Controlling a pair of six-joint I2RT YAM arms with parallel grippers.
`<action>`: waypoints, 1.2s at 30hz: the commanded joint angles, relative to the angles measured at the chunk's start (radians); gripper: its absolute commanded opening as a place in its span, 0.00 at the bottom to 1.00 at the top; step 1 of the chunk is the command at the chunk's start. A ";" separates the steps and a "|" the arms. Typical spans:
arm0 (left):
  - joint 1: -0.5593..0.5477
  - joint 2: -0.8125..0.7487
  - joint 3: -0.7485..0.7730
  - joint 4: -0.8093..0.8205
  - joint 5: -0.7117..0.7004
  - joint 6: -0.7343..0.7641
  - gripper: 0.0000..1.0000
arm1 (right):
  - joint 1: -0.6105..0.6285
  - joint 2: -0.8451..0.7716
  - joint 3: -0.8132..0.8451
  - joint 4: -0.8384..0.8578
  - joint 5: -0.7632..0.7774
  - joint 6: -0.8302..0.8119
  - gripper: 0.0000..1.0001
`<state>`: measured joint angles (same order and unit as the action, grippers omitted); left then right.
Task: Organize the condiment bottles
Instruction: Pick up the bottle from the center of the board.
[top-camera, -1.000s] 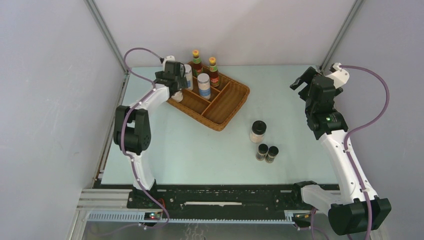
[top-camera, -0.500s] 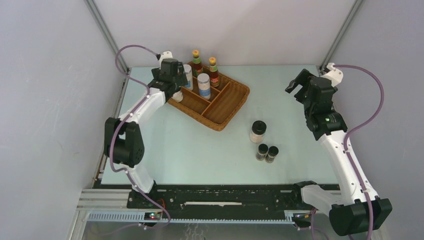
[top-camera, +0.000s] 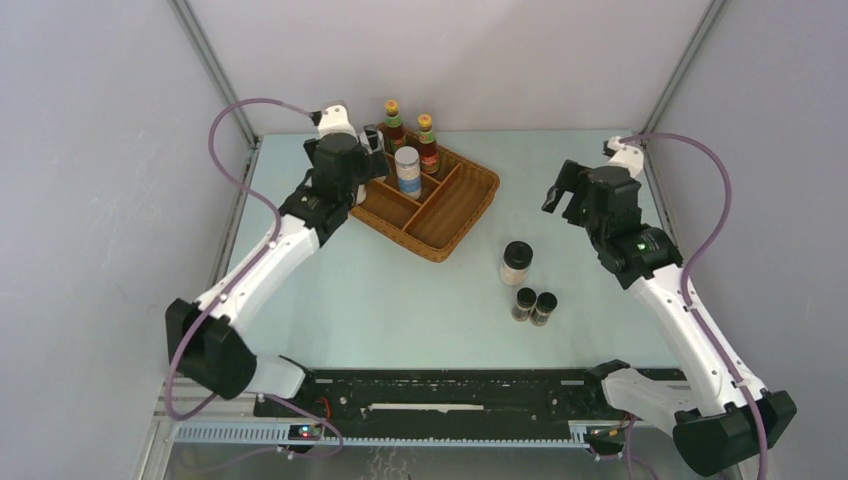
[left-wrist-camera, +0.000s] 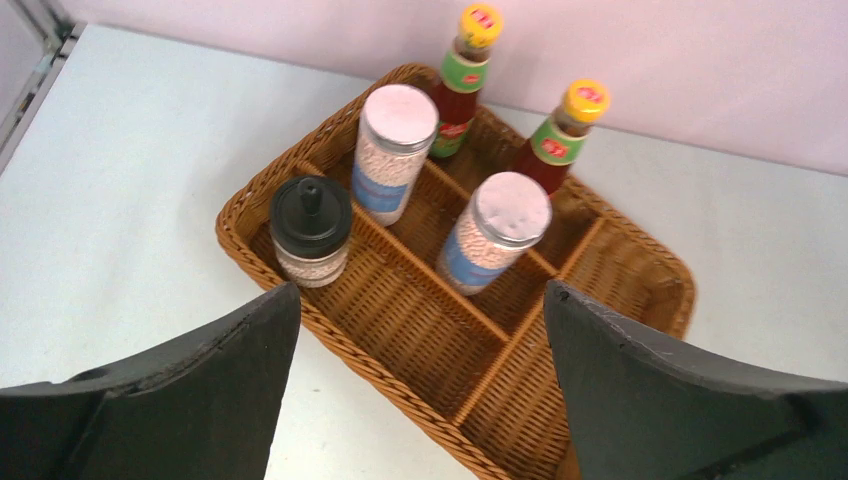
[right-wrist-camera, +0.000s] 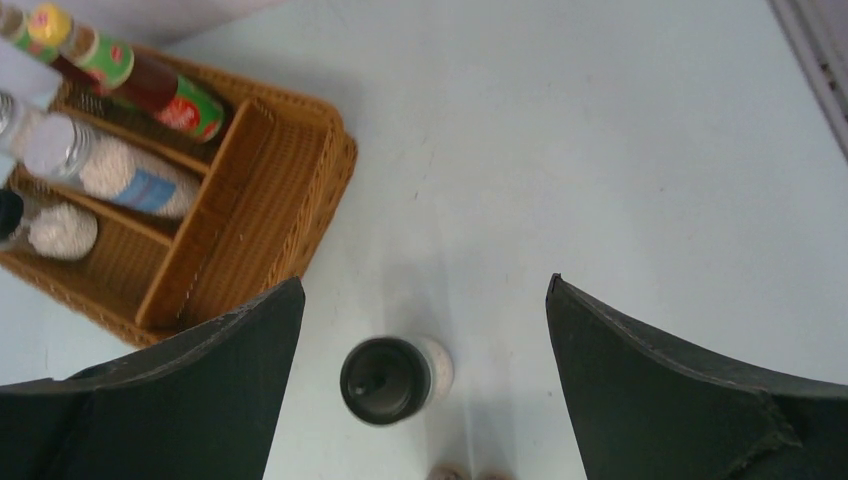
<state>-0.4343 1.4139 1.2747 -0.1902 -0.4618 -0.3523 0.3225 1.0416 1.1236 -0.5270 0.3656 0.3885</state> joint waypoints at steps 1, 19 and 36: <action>-0.060 -0.129 -0.056 0.083 -0.049 -0.011 0.95 | 0.079 -0.003 -0.010 -0.064 0.027 -0.029 1.00; -0.195 -0.411 -0.186 0.171 -0.044 0.008 1.00 | 0.286 0.029 -0.120 -0.067 0.074 0.030 1.00; -0.252 -0.568 -0.223 0.143 -0.077 0.050 1.00 | 0.319 0.124 -0.153 -0.003 0.040 0.030 1.00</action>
<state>-0.6754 0.8749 1.0775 -0.0647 -0.5098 -0.3313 0.6323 1.1427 0.9688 -0.5785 0.4049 0.4103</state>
